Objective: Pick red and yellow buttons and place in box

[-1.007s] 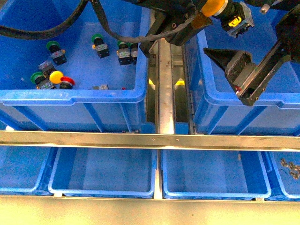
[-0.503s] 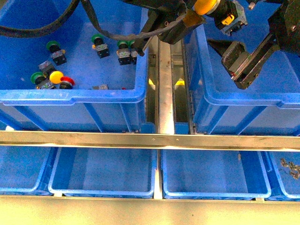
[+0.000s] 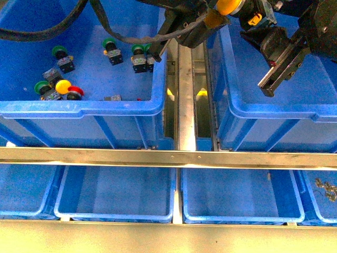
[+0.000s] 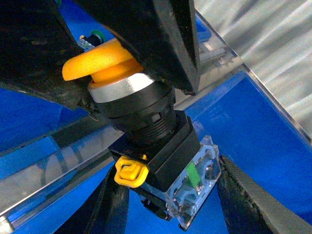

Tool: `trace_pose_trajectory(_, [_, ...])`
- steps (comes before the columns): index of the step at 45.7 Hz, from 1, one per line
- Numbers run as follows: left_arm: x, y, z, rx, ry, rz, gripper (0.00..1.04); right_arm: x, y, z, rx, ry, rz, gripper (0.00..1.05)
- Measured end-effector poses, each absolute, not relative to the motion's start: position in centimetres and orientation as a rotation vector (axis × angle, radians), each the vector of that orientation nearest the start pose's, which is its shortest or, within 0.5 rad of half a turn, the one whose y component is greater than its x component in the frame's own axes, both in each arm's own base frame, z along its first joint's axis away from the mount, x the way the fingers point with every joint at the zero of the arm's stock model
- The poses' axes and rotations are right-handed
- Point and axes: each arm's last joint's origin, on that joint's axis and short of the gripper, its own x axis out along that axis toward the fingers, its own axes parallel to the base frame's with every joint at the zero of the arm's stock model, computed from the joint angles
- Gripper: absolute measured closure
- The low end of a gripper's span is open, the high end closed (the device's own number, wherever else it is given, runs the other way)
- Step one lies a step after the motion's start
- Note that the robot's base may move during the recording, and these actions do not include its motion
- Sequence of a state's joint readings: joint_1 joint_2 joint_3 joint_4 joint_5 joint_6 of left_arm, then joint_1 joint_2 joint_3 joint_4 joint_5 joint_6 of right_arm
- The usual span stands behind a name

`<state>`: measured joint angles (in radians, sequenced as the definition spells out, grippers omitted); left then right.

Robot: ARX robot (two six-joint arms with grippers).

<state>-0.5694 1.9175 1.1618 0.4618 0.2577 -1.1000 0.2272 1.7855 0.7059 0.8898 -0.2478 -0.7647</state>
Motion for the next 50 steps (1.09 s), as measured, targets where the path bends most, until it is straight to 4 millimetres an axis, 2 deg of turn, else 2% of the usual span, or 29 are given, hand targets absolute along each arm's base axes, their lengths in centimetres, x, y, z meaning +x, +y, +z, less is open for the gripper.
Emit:
trace_pose_trajectory(13, [35.1, -23.3, 20.0, -0.978, 0.711, -0.562, 0.69, 32.9, 8.3, 15.6, -0.744, 0.002, 0.521, 0.62])
trace_pose_trajectory(18, [35.2, -23.3, 20.0, -0.968, 0.700, -0.549, 0.55, 32.9, 8.1, 15.6, -0.742, 0.002, 0.517, 0.62])
trace_pose_trajectory(29, [36.0, -22.1, 19.9, -0.896, 0.635, -0.491, 0.07, 32.8, 7.3, 15.2, -0.743, 0.026, 0.499, 0.62])
trace_pose_trajectory(34, [36.2, -20.7, 19.9, -0.844, 0.581, -0.447, 0.08, 32.9, 6.8, 15.1, -0.743, 0.041, 0.488, 0.62])
trace_pose_trajectory(46, [34.0, -15.9, 20.6, -0.702, 0.474, -0.295, 0.08, 33.0, 5.7, 14.9, -0.749, 0.072, 0.473, 0.62])
trace_pose_trajectory(50, [32.6, -13.6, 20.4, -0.626, 0.438, -0.198, 0.08, 33.2, 5.5, 14.9, -0.751, 0.083, 0.470, 0.62])
